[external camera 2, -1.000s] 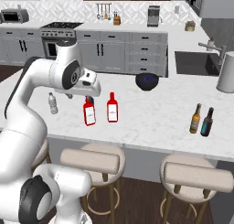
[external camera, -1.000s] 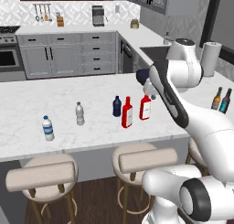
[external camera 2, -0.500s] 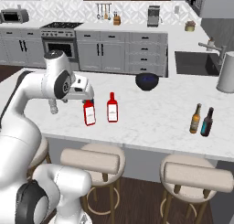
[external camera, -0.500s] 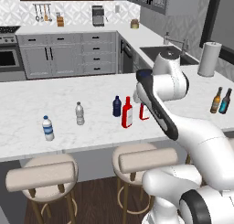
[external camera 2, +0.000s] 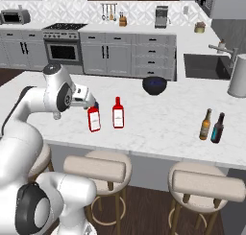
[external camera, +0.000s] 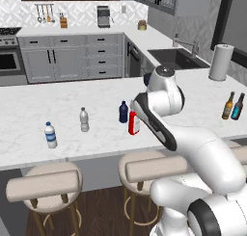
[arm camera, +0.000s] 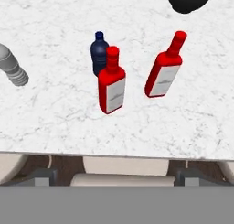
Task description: Move the plastic bottles in the middle to the plastics group, and the glass bottles in the middle to the glass group.
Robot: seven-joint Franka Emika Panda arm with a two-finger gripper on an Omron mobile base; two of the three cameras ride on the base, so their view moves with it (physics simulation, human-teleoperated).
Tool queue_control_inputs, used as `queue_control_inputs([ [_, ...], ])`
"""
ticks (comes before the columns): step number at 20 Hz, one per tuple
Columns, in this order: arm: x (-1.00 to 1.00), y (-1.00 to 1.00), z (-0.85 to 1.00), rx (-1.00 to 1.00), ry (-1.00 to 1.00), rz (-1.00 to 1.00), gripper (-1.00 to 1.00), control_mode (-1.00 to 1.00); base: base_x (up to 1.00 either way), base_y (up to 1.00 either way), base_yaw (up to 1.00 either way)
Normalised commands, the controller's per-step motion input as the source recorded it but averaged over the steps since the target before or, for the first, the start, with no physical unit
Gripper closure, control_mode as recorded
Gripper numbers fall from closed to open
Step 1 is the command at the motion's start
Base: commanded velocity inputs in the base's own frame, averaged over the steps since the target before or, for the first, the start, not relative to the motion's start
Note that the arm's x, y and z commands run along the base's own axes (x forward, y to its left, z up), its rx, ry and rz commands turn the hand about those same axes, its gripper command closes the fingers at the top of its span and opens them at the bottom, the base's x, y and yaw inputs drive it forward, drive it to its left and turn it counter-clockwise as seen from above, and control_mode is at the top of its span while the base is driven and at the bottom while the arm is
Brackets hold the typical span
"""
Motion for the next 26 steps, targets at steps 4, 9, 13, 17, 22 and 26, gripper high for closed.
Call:
queue_control_inputs([
  [4, 0.52, 0.16, -0.14, 0.00, 0.00, -0.07, -1.00, -1.00, 0.00, 0.00, 0.00],
  [9, 0.45, -0.01, -0.08, 0.00, 0.00, -0.01, -1.00, -1.00, 0.00, 0.00, 0.00],
  [13, 0.29, -0.12, -0.09, 0.03, 0.00, 0.00, -1.00, -1.00, 0.00, 0.00, 0.00],
  [17, 0.31, -0.11, -0.20, 0.12, 0.00, 0.00, -1.00, -1.00, 0.00, 0.00, 0.00],
  [22, 0.26, -0.15, -0.33, 0.12, -0.01, 0.00, -1.00, -1.00, 0.00, 0.00, 0.00],
  [26, 0.22, -0.05, -0.15, 0.05, 0.00, 0.00, -1.00, -1.00, 0.00, 0.00, 0.00],
])
